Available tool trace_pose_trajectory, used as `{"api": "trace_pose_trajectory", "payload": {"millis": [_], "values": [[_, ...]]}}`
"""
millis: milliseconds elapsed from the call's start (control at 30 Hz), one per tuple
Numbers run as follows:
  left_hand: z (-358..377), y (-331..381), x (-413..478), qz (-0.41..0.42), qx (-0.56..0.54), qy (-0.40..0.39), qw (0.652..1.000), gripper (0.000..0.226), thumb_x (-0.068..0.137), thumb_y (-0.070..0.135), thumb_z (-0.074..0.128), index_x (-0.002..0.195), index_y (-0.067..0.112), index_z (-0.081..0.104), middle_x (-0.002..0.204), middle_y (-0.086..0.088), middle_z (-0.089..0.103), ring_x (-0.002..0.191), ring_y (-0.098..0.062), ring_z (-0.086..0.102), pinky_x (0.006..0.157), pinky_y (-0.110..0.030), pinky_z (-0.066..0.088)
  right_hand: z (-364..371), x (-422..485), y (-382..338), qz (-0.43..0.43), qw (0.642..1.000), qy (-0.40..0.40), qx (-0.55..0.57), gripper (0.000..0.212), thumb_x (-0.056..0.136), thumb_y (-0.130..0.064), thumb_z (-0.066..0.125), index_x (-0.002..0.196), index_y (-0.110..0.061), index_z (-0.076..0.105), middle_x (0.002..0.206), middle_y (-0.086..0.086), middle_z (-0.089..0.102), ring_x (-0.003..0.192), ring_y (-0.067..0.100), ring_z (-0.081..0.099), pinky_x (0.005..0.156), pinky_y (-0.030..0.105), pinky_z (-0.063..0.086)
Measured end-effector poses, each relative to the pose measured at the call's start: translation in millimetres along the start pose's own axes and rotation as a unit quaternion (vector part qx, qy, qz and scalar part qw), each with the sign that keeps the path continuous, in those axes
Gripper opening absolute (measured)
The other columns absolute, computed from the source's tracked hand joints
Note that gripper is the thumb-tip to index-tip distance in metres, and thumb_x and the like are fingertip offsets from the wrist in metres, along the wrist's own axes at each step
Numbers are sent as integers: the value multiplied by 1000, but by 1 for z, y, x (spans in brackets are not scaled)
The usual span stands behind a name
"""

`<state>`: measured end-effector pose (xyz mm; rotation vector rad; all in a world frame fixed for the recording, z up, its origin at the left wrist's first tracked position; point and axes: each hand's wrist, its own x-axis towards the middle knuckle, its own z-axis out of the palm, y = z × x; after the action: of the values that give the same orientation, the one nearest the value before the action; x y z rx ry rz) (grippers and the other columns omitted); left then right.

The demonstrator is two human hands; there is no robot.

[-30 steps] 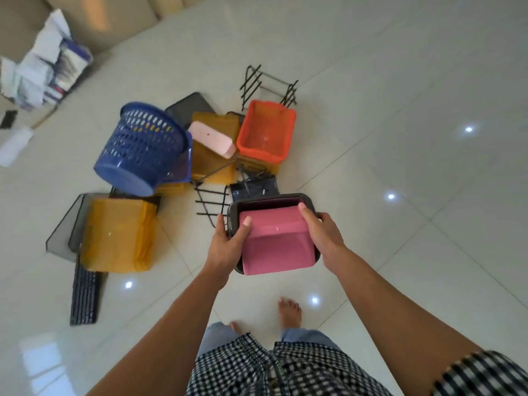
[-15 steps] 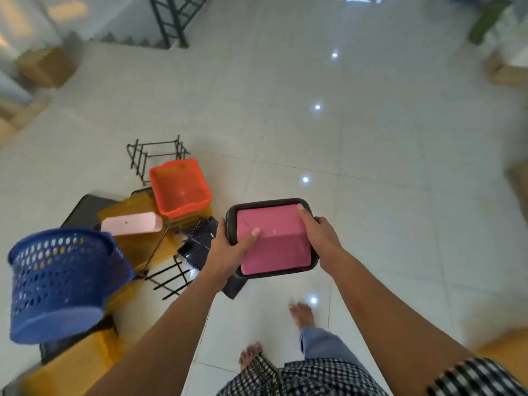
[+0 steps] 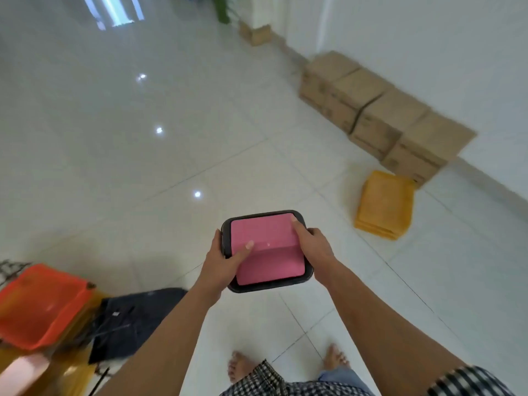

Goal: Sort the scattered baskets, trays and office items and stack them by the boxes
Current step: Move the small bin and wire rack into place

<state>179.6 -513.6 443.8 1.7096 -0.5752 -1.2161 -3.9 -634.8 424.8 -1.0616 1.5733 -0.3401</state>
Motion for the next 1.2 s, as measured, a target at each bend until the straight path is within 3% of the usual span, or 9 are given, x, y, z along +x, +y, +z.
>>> {"api": "trace_pose_trajectory", "payload": {"millis": [167, 300, 433, 467, 533, 633, 700, 967, 1200], "values": [[115, 21, 2, 14, 53, -102, 993, 48, 74, 53, 81, 72, 82, 44, 85, 46, 62, 80, 20, 62, 56, -3, 47, -113, 0, 45, 36, 994, 71, 78, 84, 79, -82, 51, 131, -16, 52, 114, 0, 59, 101, 21, 60, 81, 38, 49], [211, 25, -3, 19, 91, -157, 983, 47, 68, 57, 82, 96, 64, 44, 87, 42, 65, 83, 19, 63, 58, -3, 47, -205, -1, 85, 56, 984, 118, 122, 83, 80, -81, 52, 132, -16, 52, 113, 1, 59, 102, 22, 59, 83, 40, 50], [306, 21, -12, 35, 127, -210, 969, 101, 66, 61, 80, 149, 44, 26, 105, 34, 59, 83, 23, 61, 63, -6, 47, -291, -3, 123, 71, 972, 161, 159, 81, 78, -83, 52, 126, -17, 53, 110, 0, 59, 100, 23, 60, 88, 43, 52], [328, 19, -15, 34, 138, -223, 964, 109, 67, 61, 80, 155, 38, 20, 107, 34, 57, 83, 24, 60, 63, -6, 46, -310, -5, 133, 76, 968, 169, 167, 82, 78, -84, 51, 125, -17, 53, 110, 0, 59, 100, 23, 60, 86, 42, 51], [368, 19, -23, 35, 159, -245, 956, 96, 67, 61, 80, 147, 45, 30, 97, 35, 64, 80, 25, 59, 58, -3, 46, -347, -8, 151, 82, 962, 187, 182, 82, 78, -84, 51, 126, -17, 53, 108, -1, 59, 99, 21, 60, 79, 39, 49], [421, 19, -38, 30, 181, -270, 945, 46, 72, 58, 81, 93, 77, 44, 84, 45, 63, 79, 22, 61, 57, -2, 46, -393, -14, 176, 92, 952, 209, 203, 82, 79, -83, 51, 128, -17, 52, 108, -2, 58, 98, 21, 59, 79, 39, 49], [449, 18, -45, 40, 177, -295, 938, 52, 78, 51, 81, 70, 84, 42, 84, 44, 64, 78, 20, 63, 56, -2, 46, -417, -17, 190, 100, 946, 220, 216, 82, 79, -83, 51, 127, -17, 52, 108, -1, 58, 98, 21, 60, 82, 41, 51], [531, 20, -52, 31, 187, -344, 920, 44, 65, 59, 81, 76, 82, 45, 93, 33, 70, 84, 8, 69, 60, -7, 51, -475, -23, 227, 128, 917, 266, 269, 84, 80, -83, 51, 131, -16, 51, 111, 0, 57, 103, 24, 60, 90, 44, 53], [578, 25, -31, 40, 210, -377, 901, 48, 60, 67, 82, 85, 80, 43, 93, 41, 66, 85, 14, 65, 60, -5, 49, -505, -2, 233, 148, 897, 295, 295, 85, 79, -83, 53, 129, -16, 52, 112, 1, 59, 103, 25, 61, 93, 46, 53]]}}
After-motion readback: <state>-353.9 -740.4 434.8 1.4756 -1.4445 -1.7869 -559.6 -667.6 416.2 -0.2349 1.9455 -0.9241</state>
